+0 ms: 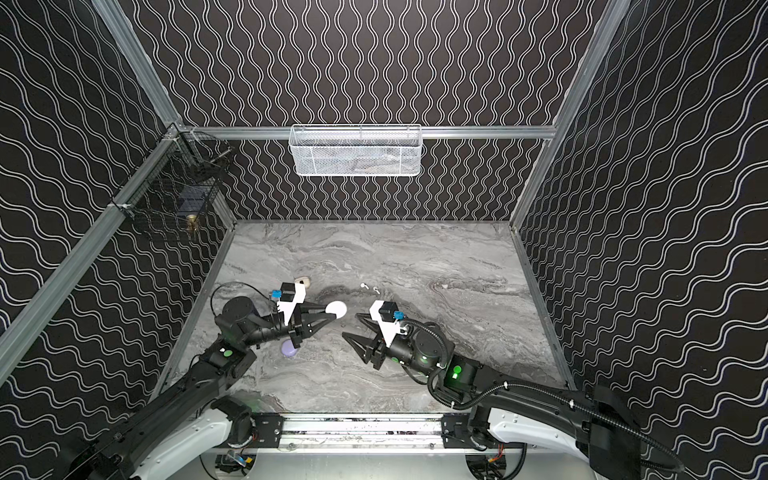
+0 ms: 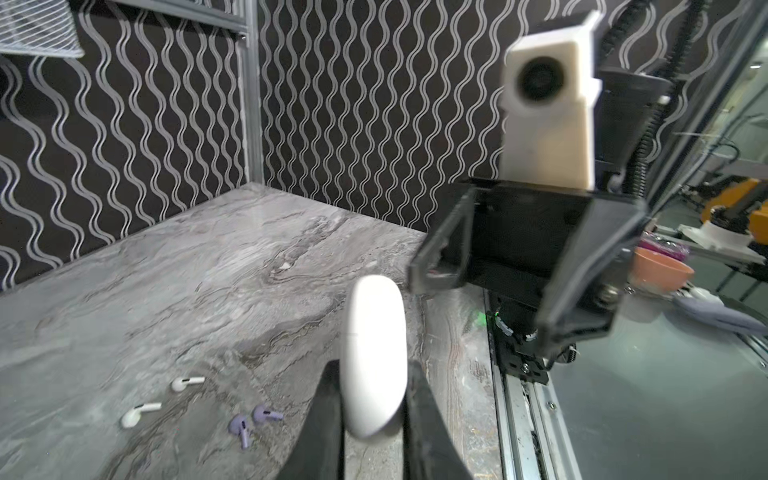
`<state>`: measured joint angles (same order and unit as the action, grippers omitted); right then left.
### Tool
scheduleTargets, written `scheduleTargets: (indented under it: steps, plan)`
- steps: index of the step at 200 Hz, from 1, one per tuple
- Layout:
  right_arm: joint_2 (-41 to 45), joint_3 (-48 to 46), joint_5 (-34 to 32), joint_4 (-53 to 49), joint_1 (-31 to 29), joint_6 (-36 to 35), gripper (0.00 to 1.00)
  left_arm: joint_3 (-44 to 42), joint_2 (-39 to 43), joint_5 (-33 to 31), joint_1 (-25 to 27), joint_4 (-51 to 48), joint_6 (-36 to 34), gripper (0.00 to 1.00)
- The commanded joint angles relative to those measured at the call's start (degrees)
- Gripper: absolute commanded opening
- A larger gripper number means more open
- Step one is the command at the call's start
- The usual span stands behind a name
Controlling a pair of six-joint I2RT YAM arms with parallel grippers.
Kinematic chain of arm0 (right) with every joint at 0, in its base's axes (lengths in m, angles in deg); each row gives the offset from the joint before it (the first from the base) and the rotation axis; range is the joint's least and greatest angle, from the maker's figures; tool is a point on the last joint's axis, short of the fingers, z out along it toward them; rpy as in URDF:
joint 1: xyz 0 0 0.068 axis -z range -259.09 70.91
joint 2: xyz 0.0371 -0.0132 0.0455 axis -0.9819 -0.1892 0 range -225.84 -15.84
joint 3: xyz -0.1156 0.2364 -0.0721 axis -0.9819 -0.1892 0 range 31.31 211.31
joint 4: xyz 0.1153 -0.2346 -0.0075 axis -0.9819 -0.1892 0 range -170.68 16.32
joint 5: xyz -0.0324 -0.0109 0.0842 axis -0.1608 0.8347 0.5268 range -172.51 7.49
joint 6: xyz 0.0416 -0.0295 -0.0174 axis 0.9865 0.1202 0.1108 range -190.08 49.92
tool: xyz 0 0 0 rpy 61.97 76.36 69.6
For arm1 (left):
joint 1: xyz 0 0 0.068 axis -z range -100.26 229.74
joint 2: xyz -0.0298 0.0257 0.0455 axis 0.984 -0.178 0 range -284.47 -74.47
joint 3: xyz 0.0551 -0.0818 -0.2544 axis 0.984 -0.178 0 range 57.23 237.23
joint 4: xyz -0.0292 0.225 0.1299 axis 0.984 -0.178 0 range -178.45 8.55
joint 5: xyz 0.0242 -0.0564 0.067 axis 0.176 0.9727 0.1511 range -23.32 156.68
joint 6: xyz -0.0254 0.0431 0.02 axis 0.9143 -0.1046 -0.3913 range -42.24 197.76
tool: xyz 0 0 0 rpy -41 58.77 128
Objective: Insert the wireless bluetooth earbuds into the charging case
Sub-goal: 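Push the white case lid open with the right gripper fingertips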
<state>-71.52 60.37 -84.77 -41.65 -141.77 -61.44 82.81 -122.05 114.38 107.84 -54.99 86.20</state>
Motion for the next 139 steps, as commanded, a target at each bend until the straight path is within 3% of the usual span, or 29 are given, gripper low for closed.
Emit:
scheduleTargets:
  steps: [1,139]
  plan:
    - [-1.2,1.9,-4.9,-0.3,-0.1,0.5,0.56,0.9,1.2,2.1,1.4,1.5,-3.2,0.00]
    - [0.1,5.0,-7.6,-1.0,-0.1,-1.0,0.42,2.5,1.6,3.8,4.9,-2.2,-6.7,0.00]
